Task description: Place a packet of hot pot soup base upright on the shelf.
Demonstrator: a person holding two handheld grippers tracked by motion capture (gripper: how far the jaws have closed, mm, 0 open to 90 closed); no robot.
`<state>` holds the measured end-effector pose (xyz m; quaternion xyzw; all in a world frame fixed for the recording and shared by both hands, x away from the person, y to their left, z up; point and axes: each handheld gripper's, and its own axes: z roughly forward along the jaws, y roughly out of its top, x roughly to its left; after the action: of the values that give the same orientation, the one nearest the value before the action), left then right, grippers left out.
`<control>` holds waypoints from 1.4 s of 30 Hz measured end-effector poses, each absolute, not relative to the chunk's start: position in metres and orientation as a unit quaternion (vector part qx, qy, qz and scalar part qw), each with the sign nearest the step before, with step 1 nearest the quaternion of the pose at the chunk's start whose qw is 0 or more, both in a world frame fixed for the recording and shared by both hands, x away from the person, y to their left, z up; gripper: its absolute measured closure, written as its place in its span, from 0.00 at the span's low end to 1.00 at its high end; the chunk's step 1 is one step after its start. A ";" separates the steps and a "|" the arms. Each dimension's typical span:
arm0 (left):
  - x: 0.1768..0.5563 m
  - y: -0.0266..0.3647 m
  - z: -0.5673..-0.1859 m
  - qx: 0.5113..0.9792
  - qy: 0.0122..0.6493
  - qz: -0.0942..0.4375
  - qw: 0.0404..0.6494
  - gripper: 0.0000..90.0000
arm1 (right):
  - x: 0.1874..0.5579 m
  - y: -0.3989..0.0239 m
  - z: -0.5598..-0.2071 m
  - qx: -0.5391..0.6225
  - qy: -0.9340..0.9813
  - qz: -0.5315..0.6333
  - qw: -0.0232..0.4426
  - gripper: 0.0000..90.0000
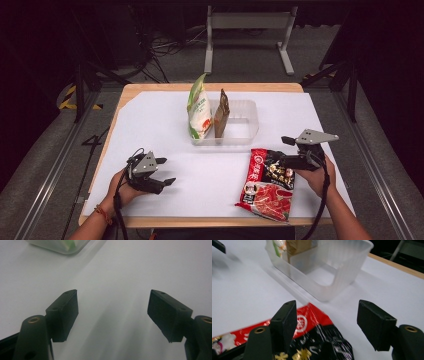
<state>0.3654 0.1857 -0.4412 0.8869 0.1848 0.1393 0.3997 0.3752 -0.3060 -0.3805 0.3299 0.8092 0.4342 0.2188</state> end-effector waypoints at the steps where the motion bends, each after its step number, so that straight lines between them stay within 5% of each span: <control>1: 0.365 0.185 -0.441 0.888 0.182 0.139 0.398 0.28 | 0.375 -0.312 -0.384 0.337 0.807 0.435 0.215 0.37; 8: 0.363 0.184 -0.441 0.889 0.180 0.139 0.397 0.28 | 0.371 -0.341 -0.404 0.378 0.799 0.419 0.208 0.36; 18: 0.362 0.184 -0.442 0.891 0.178 0.139 0.394 0.28 | 0.380 -0.374 -0.426 0.446 0.770 0.434 0.142 0.34; 33: 0.362 0.183 -0.443 0.894 0.173 0.136 0.391 0.28 | 0.392 -0.358 -0.433 0.436 0.808 0.392 0.050 0.36; 42: 0.362 0.181 -0.443 0.896 0.171 0.136 0.386 0.28 | 0.394 -0.355 -0.433 0.450 0.803 0.387 0.046 0.40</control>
<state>0.3625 0.1814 -0.4431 0.8964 0.1711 0.1356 0.3858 0.3943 -0.3549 -0.4334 0.4502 0.8033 0.3871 0.0458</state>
